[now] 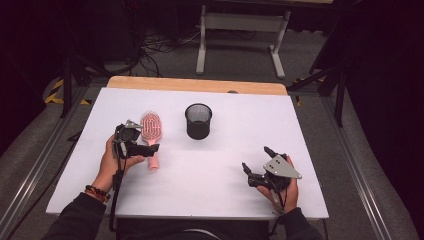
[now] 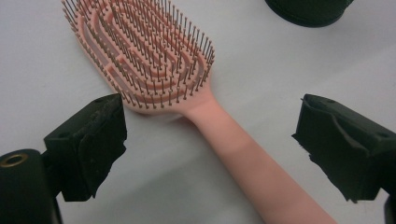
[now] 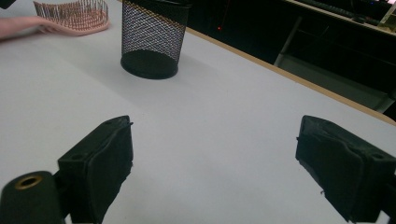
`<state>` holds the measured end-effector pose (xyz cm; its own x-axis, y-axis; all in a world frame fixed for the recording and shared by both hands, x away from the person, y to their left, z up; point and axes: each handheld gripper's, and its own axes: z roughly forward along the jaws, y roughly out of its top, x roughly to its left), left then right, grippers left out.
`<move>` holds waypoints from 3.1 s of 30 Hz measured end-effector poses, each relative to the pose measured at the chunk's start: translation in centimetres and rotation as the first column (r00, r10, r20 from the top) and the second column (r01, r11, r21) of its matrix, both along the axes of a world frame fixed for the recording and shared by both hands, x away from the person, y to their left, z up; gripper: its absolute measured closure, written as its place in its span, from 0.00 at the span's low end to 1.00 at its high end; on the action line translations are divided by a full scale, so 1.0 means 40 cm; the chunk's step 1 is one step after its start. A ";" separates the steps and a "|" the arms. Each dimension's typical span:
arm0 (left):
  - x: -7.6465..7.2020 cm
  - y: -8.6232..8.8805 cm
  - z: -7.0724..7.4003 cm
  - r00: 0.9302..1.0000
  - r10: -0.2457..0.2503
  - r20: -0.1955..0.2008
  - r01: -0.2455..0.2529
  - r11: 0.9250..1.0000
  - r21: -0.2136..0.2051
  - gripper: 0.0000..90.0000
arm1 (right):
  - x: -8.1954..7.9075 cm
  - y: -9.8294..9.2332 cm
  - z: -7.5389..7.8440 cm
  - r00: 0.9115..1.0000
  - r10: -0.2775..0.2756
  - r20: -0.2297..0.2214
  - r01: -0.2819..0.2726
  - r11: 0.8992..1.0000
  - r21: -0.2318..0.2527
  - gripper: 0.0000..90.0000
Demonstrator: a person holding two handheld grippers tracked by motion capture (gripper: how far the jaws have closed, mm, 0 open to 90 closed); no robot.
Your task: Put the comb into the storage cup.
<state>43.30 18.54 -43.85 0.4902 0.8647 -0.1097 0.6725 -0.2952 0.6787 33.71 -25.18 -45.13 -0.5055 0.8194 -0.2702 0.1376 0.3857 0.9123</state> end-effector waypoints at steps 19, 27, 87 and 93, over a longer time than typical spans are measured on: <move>-0.036 -0.001 0.021 0.979 -0.176 0.103 0.178 0.984 -0.007 0.57 | -0.001 0.000 0.000 1.000 -0.004 -0.004 0.004 1.000 -0.008 0.13; -0.032 -0.005 0.013 0.940 -0.321 0.117 0.322 0.947 0.012 0.99 | 0.001 0.003 -0.002 1.000 -0.002 -0.010 0.002 1.000 -0.014 0.13; -0.058 0.141 -0.055 0.906 -0.419 -0.060 0.422 0.886 0.194 1.00 | 0.006 0.014 -0.014 0.998 0.028 -0.062 -0.031 0.998 -0.049 0.13; -0.058 0.142 -0.054 0.905 -0.422 -0.058 0.424 0.883 0.201 1.00 | 0.007 0.015 -0.014 0.998 0.029 -0.061 -0.032 0.998 -0.050 0.13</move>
<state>40.98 24.22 -46.03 0.8142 0.5793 0.0386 0.4602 -0.6845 0.5654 33.97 -24.60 -45.68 -0.5465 0.7894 -0.2796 0.1793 0.4365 0.8817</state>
